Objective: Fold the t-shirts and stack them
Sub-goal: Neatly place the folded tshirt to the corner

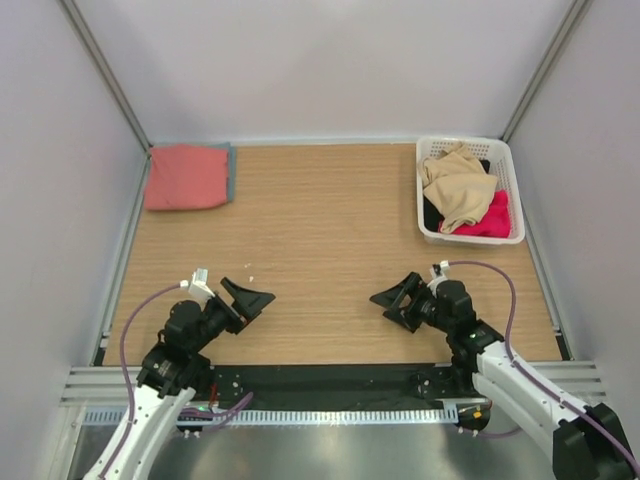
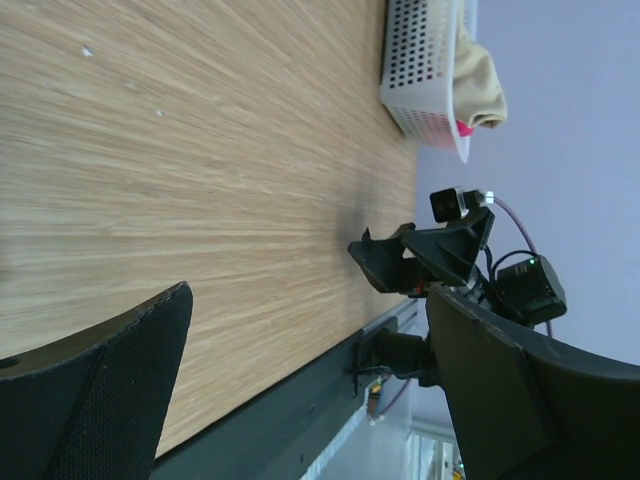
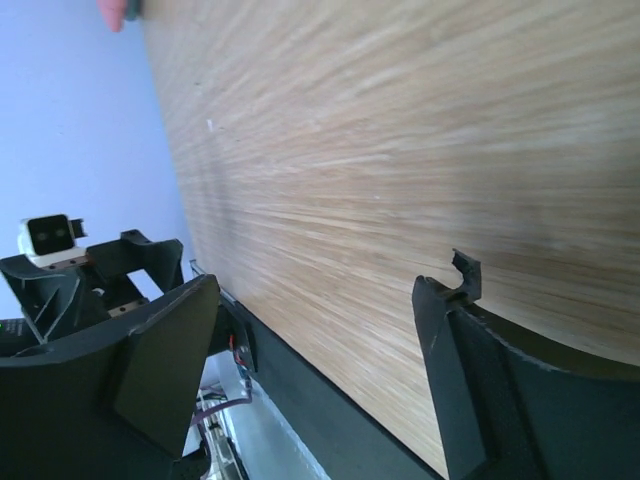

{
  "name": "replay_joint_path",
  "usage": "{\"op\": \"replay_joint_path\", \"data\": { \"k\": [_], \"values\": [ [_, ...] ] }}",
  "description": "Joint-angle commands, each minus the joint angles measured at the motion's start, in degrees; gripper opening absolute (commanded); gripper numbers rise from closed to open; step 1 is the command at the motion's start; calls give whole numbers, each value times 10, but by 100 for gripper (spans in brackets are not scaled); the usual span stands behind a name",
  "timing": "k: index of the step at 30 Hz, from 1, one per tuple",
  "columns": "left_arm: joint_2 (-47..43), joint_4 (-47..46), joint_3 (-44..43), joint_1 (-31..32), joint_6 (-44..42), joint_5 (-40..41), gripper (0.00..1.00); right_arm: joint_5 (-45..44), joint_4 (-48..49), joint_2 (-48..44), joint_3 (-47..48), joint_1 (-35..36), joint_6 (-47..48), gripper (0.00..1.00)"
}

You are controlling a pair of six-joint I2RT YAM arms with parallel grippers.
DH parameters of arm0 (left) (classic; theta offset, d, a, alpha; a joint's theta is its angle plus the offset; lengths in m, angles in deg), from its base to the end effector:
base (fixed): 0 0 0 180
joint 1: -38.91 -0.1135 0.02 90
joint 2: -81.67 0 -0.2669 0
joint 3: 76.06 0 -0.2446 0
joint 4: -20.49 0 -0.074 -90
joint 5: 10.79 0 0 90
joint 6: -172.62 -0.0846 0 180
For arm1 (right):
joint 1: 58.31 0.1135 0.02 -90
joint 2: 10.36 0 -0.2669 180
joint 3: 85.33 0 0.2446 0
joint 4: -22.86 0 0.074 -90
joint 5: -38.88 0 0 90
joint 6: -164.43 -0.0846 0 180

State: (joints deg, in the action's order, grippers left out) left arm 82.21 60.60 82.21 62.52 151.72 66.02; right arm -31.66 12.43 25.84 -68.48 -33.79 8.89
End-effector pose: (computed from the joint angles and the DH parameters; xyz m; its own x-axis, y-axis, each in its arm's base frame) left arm 0.1106 -0.0694 0.1537 -0.6550 -0.7063 -0.2683 -0.0679 0.4087 -0.9101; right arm 0.1419 0.0957 0.1137 -0.7828 0.5863 -0.2088 0.1404 0.4931 0.8586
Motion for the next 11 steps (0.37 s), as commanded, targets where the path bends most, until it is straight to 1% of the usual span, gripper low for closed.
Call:
{"op": "replay_joint_path", "data": {
  "k": [1, 2, 5, 9, 10, 11],
  "values": [
    [-19, -42, 46, 0, 30, -55, 100, -13, 33, -39, -70, -4, -25, 87],
    [-24, -44, 52, -1, 31, -57, 100, -14, 19, -48, -69, -3, -20, 90],
    [-32, -52, 63, 0, 45, -67, 100, -21, -14, -90, -67, -3, -13, 96],
    [-30, -56, 72, 0, 53, -82, 100, -30, -84, -154, -65, -3, -6, 96],
    [-30, -63, 72, -1, 55, -83, 100, -31, -93, -178, -65, -3, -6, 99],
    [-32, -67, 73, -1, 57, -91, 100, -22, -104, -191, -66, -3, -6, 100]
  ]
}}
